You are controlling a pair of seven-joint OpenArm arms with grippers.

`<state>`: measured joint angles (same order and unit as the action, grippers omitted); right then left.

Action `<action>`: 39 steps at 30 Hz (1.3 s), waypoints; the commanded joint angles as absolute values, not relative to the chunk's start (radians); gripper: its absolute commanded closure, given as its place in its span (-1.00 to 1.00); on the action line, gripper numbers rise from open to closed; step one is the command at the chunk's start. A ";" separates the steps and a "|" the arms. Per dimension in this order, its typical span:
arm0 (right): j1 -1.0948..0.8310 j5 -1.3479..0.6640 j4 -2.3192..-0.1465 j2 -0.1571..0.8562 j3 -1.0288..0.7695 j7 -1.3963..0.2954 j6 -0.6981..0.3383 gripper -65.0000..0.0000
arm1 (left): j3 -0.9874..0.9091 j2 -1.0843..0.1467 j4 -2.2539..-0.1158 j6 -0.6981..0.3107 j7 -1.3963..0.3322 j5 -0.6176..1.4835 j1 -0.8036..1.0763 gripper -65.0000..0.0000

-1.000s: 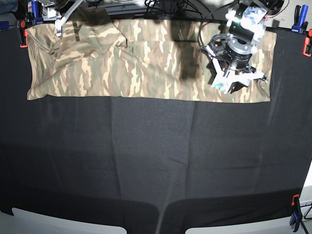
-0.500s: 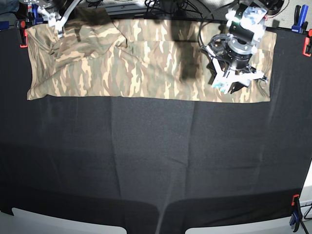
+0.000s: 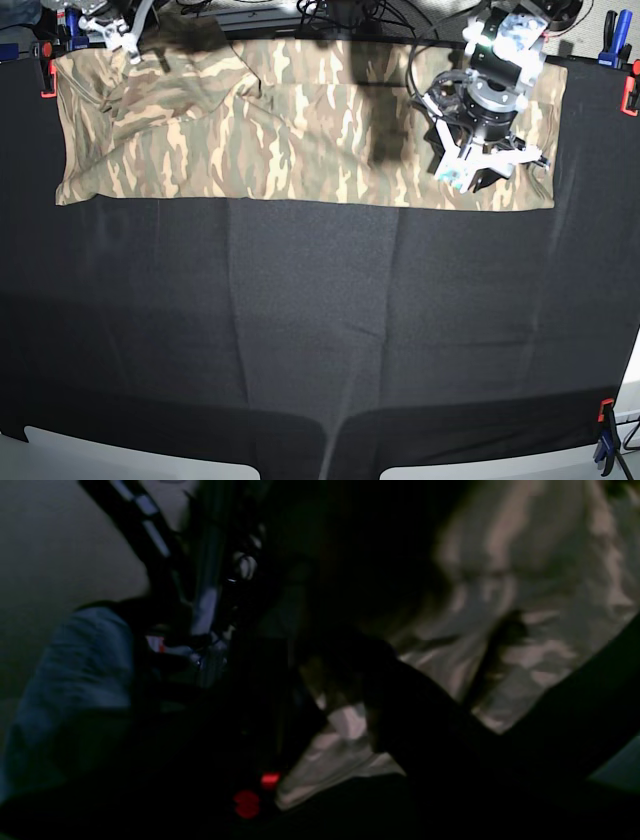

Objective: Layout the t-shirt on the table in an organized manner, then fold the t-shirt properly
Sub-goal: 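Raise the right gripper off the shirt corner and hold still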

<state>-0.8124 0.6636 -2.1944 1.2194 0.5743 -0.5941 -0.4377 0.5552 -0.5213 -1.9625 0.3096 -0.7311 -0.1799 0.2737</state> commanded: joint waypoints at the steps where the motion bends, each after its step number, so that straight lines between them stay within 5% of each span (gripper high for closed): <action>1: -0.815 0.696 -2.193 1.241 0.570 -0.590 -0.427 0.26 | 0.550 -0.527 -1.978 0.316 -0.708 -0.194 0.266 0.32; 8: -0.815 0.791 -2.129 1.241 0.570 -0.519 -0.341 0.26 | 0.550 -0.527 -1.978 0.316 -0.707 -0.194 0.266 0.32; 20: -0.815 0.880 -2.116 1.241 0.721 -0.496 -0.339 0.26 | 0.550 -0.527 -1.978 0.316 -0.710 -0.194 0.266 0.32; 31: -0.815 0.996 -2.067 1.233 0.735 -0.497 -0.125 0.26 | 0.550 -0.527 -1.978 0.317 -0.710 -0.194 0.266 0.32; 39: -0.815 1.024 -1.966 1.232 0.735 -0.440 -0.112 0.26 | 0.550 -0.527 -1.978 0.316 -0.710 -0.194 0.266 0.32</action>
<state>-0.8116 1.0195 -1.9553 1.2140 0.7372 -0.4332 -0.1192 0.5552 -0.5213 -1.9625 0.3096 -0.7322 -0.1799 0.2737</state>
